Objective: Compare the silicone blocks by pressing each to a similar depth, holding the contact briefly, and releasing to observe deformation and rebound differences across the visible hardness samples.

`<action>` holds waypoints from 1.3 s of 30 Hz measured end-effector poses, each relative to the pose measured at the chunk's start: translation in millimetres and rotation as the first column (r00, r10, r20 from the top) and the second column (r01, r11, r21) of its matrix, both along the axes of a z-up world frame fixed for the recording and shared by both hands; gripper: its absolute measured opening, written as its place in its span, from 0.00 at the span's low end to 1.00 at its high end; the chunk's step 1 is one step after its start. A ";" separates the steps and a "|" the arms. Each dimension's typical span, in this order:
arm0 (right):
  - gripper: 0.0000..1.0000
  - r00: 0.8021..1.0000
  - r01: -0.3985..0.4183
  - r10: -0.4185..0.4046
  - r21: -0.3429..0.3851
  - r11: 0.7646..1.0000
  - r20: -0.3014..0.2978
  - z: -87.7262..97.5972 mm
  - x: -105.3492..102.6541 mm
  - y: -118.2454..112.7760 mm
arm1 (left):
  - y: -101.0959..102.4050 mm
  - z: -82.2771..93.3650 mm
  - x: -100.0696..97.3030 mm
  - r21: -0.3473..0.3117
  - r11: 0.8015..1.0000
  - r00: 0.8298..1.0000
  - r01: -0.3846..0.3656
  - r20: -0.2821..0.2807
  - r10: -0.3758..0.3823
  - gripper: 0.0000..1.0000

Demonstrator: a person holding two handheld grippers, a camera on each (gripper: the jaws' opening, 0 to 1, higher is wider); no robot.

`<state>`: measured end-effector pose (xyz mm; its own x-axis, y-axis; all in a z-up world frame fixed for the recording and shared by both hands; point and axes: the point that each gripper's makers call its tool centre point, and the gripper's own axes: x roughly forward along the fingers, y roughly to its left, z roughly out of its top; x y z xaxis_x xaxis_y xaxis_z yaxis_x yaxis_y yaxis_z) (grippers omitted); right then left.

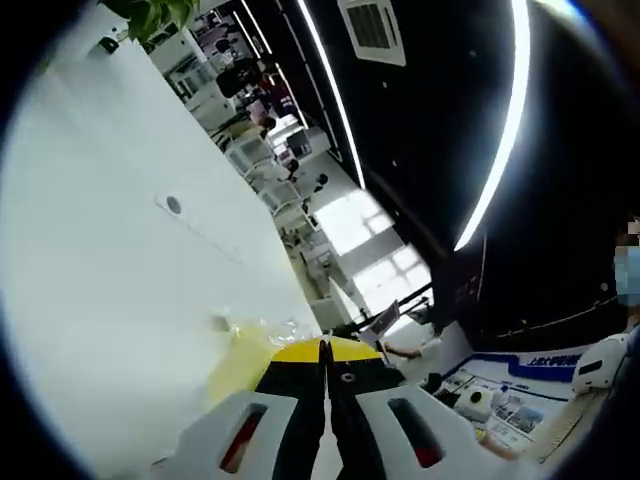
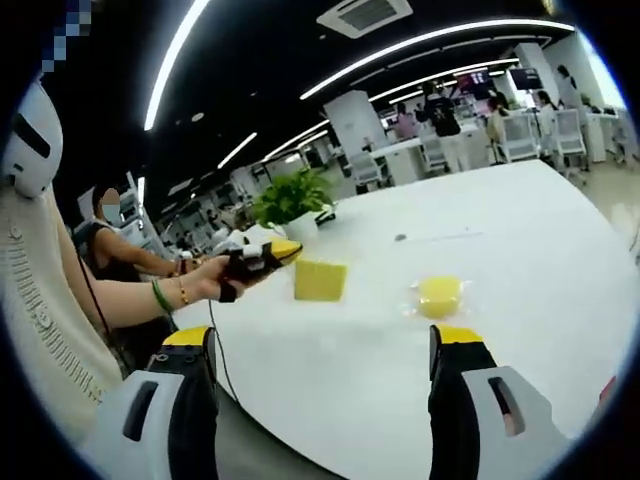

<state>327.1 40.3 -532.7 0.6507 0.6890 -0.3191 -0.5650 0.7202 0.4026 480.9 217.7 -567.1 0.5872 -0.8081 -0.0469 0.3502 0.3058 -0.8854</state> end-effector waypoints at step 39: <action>0.77 0.985 0.042 -0.047 -0.033 0.999 -0.169 -53.2 32.7 0.3 | 96.3 -162.0 112.8 0.682 0.730 0.998 -0.045 0.068 -0.002 0.00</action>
